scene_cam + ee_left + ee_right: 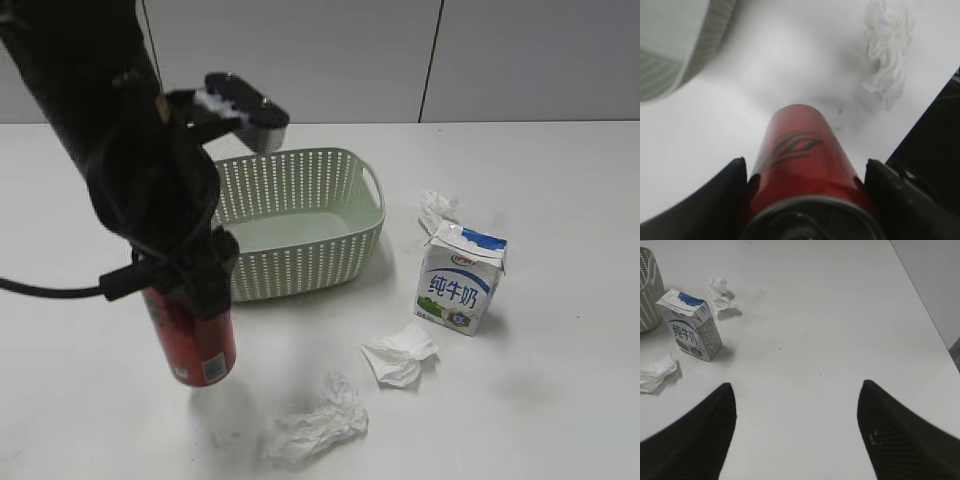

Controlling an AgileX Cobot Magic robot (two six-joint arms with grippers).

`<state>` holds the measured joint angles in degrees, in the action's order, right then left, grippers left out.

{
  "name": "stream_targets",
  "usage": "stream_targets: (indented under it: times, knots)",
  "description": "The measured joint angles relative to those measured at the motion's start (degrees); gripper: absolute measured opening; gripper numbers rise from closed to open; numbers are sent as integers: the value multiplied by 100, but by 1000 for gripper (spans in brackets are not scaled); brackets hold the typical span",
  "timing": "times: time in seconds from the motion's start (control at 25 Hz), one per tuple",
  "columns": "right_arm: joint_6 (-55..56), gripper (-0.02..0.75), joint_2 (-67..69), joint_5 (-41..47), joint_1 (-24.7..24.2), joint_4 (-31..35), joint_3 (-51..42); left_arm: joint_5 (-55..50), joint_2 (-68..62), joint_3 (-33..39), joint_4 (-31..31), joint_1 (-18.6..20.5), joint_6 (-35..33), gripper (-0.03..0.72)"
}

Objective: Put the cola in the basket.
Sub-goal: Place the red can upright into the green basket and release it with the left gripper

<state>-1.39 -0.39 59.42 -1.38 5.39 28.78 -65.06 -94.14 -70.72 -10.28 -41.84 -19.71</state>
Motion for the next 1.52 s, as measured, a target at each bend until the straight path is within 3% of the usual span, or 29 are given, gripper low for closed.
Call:
stream_targets:
  times: [0.36, 0.84, 1.2, 1.52]
  knots:
    - [-5, 571, 0, 0, 0, 0, 0, -521, -114, -1626, 589, 0, 22, 533]
    - [2, 571, 0, 0, 0, 0, 0, -548, -1634, -3742, 801, 148, 22, 533]
    - [2, 571, 0, 0, 0, 0, 0, -281, -2496, -3839, 949, 488, 22, 533]
    - [-5, 571, 0, 0, 0, 0, 0, 206, -2994, -3840, 649, 514, 22, 532]
